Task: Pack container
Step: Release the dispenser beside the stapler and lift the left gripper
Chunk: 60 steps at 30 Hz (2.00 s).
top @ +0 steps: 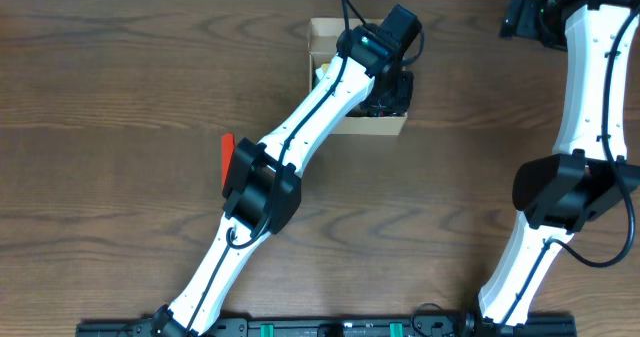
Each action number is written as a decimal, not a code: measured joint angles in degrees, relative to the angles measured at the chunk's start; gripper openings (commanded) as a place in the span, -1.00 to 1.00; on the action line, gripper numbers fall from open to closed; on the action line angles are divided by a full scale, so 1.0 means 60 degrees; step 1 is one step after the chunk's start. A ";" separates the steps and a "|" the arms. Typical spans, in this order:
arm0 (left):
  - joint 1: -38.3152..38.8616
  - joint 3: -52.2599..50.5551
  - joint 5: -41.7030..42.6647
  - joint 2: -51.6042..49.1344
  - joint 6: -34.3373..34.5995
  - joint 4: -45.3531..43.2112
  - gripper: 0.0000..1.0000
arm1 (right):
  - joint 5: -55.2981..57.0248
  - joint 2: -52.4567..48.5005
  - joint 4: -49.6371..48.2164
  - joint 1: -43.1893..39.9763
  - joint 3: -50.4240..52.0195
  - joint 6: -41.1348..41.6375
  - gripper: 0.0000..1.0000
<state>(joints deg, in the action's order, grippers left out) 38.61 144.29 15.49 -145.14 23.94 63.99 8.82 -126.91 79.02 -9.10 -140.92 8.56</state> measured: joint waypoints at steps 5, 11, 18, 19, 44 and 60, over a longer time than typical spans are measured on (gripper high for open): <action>-0.0033 0.0000 -0.0004 0.0000 -0.0033 0.0000 -0.89 | 0.0000 0.0000 0.0000 0.0000 0.0000 0.0000 0.98; -0.0284 0.0000 -0.0219 -0.0095 -0.0117 0.0015 -0.89 | 0.0000 0.0000 0.0004 0.0000 0.0000 0.0000 0.99; -0.0525 0.0000 -0.0390 -0.0291 -0.0470 0.0055 -0.89 | 0.0000 0.0000 0.0000 0.0000 0.0000 0.0000 0.99; -0.0517 0.0000 -0.0397 -0.0291 -0.0499 0.0055 -0.88 | 0.0000 0.0000 0.0000 0.0000 0.0000 -0.0004 0.99; -0.0255 0.0040 -0.0393 -0.0291 -0.0703 0.0131 0.13 | 0.0000 0.0000 0.0000 0.0000 0.0000 0.0000 0.99; -0.0219 0.4648 -0.1880 -0.0295 -0.1286 0.3989 0.03 | 0.0000 0.0000 0.0000 0.0000 0.0000 -0.0004 0.99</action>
<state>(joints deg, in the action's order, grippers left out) 37.30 172.18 4.21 -146.91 16.23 87.92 8.82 -126.91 79.02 -9.10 -140.92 8.54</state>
